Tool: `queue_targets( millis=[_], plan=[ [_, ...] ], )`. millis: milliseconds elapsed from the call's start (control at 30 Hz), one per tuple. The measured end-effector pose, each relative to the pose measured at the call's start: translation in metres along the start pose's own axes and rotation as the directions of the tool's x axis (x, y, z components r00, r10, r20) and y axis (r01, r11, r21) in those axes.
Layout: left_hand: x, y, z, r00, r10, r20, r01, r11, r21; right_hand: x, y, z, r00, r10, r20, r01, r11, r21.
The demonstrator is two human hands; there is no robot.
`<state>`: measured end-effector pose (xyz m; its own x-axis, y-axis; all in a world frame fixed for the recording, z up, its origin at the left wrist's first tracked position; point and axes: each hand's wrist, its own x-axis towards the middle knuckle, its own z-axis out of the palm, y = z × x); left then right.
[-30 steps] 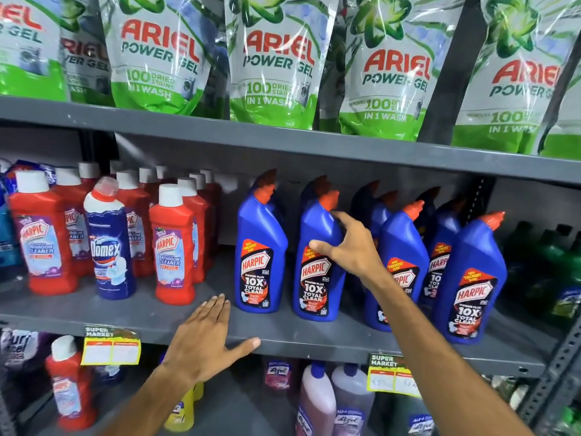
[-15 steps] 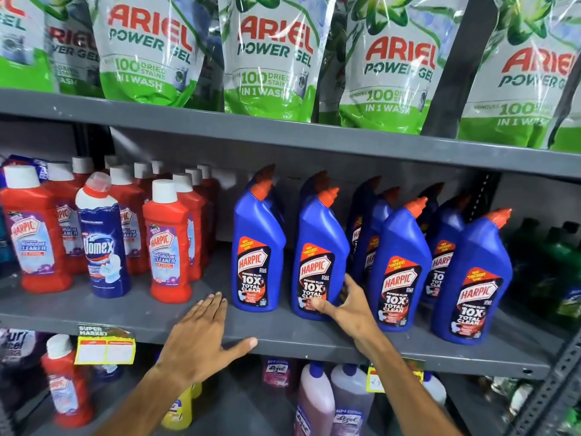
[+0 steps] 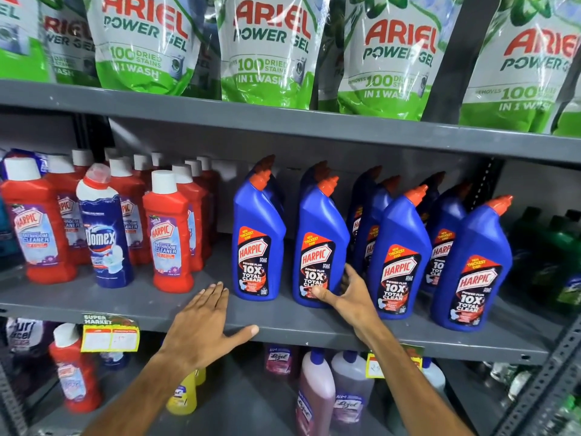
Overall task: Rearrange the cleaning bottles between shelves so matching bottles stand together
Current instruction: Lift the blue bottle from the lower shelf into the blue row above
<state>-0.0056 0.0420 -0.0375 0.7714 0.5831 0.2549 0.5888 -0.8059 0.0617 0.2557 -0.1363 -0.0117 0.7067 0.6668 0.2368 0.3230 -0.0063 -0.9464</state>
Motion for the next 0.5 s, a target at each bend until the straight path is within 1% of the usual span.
queue_targets(
  millis=[167, 233, 300, 367, 433, 467, 500],
  plan=[
    [-0.007, 0.005, 0.0, 0.999, -0.03, -0.028, 0.03, 0.999, -0.012, -0.028, -0.008, 0.008, 0.988, -0.086, -0.129, 0.065, 0.985, -0.158],
    [-0.017, 0.009, 0.008, 0.994, -0.014, -0.107, 0.011, 0.999, -0.037, -0.047, -0.009, 0.012, 0.974, -0.144, -0.175, 0.106, 0.972, -0.21],
    [-0.035, 0.015, 0.021, 0.973, 0.049, -0.225, -0.061, 0.997, -0.048, -0.07, -0.005, 0.019, 0.951, -0.213, -0.225, 0.159, 0.959, -0.234],
    [-0.06, 0.023, 0.042, 0.948, 0.095, -0.303, -0.121, 0.99, -0.067, -0.097, 0.008, 0.027, 0.897, -0.33, -0.294, 0.228, 0.915, -0.333],
    [-0.087, 0.028, 0.07, 0.942, 0.122, -0.312, -0.156, 0.984, -0.086, -0.122, 0.03, 0.037, 0.825, -0.465, -0.321, 0.31, 0.848, -0.43],
    [-0.099, 0.028, 0.087, 0.948, 0.142, -0.286, -0.173, 0.981, -0.086, -0.134, 0.044, 0.042, 0.806, -0.498, -0.32, 0.333, 0.829, -0.45],
    [-0.11, 0.027, 0.105, 0.958, 0.159, -0.24, -0.183, 0.98, -0.081, -0.144, 0.057, 0.046, 0.811, -0.492, -0.317, 0.33, 0.832, -0.446]
  ],
)
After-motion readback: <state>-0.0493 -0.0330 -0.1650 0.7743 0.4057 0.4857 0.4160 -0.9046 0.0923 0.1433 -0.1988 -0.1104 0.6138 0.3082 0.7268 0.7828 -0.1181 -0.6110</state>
